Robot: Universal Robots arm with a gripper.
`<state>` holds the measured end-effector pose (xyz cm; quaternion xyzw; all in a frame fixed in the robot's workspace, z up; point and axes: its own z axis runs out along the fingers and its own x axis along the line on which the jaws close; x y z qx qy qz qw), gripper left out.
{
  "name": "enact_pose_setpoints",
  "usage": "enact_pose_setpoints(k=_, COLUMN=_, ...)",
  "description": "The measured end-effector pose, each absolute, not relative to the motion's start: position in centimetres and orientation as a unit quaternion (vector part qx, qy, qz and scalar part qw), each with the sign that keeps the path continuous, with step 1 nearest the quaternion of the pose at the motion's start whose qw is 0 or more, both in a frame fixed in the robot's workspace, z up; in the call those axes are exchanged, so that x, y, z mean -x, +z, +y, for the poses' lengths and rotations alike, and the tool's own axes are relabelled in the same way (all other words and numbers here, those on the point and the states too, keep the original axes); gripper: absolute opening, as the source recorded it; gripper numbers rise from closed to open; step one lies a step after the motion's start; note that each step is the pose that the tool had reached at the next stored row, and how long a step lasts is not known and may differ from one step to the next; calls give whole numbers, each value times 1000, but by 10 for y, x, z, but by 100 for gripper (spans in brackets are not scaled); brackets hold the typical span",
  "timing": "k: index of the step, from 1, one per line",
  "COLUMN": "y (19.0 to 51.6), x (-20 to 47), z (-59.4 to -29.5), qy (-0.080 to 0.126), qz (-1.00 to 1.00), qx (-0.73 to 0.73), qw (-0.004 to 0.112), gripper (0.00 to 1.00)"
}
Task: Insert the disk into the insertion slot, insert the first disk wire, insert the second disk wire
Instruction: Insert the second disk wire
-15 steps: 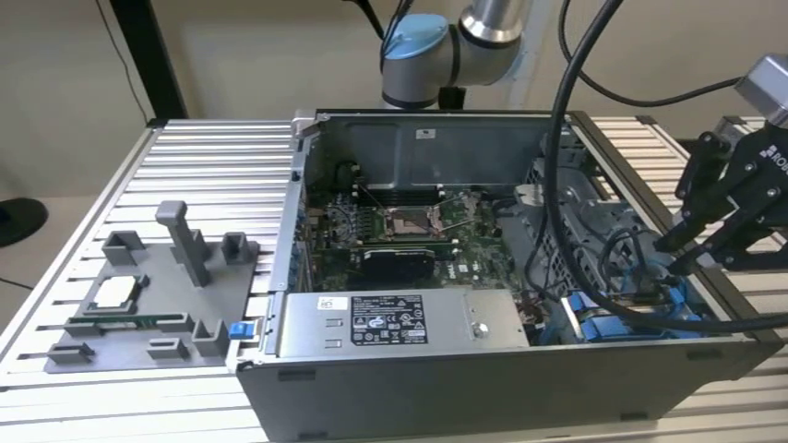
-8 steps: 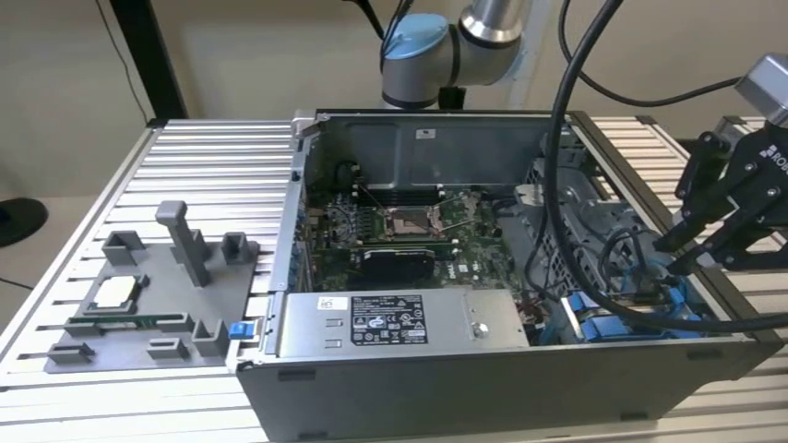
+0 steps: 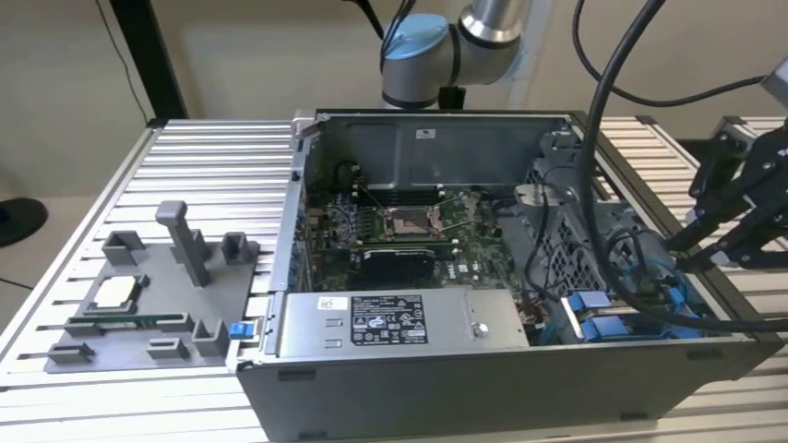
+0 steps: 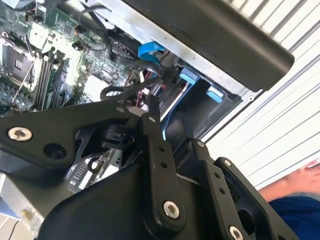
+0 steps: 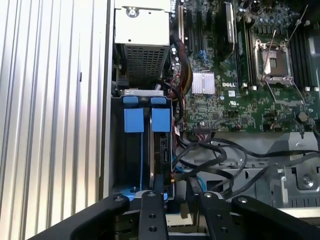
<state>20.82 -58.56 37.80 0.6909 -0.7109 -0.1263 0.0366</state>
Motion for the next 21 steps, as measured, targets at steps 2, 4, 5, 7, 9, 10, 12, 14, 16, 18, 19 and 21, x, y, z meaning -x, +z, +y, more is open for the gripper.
enact_pose_setpoints(k=2, y=378, x=-209, z=-586, qy=-119, qz=-710, qx=-693, qw=29, gripper=100)
enact_pose_setpoints(k=4, y=378, x=-209, z=-586, qy=-110, qz=-709, qx=-696, qw=20, gripper=100)
enact_pose_setpoints(k=5, y=378, x=-209, z=-586, qy=-105, qz=-709, qx=-697, qw=15, gripper=100)
enact_pose_setpoints(k=7, y=377, x=-209, z=-586, qy=-97, qz=-709, qx=-699, qw=7, gripper=100)
enact_pose_setpoints(k=9, y=377, x=-210, z=-586, qy=-89, qz=-708, qx=-701, qw=-1, gripper=100)
enact_pose_setpoints(k=10, y=377, x=-210, z=-586, qy=-85, qz=-707, qx=-702, qw=-5, gripper=100)
enact_pose_setpoints(k=12, y=376, x=-210, z=-586, qy=-83, qz=-707, qx=-702, qw=-7, gripper=100)
enact_pose_setpoints(k=14, y=376, x=-210, z=-586, qy=-83, qz=-707, qx=-702, qw=-7, gripper=100)
enact_pose_setpoints(k=16, y=376, x=-210, z=-586, qy=-83, qz=-707, qx=-702, qw=-7, gripper=100)
enact_pose_setpoints(k=18, y=376, x=-210, z=-586, qy=-83, qz=-707, qx=-702, qw=-7, gripper=100)
enact_pose_setpoints(k=19, y=376, x=-210, z=-586, qy=-83, qz=-707, qx=-702, qw=-7, gripper=100)
enact_pose_setpoints(k=21, y=375, x=-210, z=-586, qy=-83, qz=-707, qx=-702, qw=-7, gripper=100)
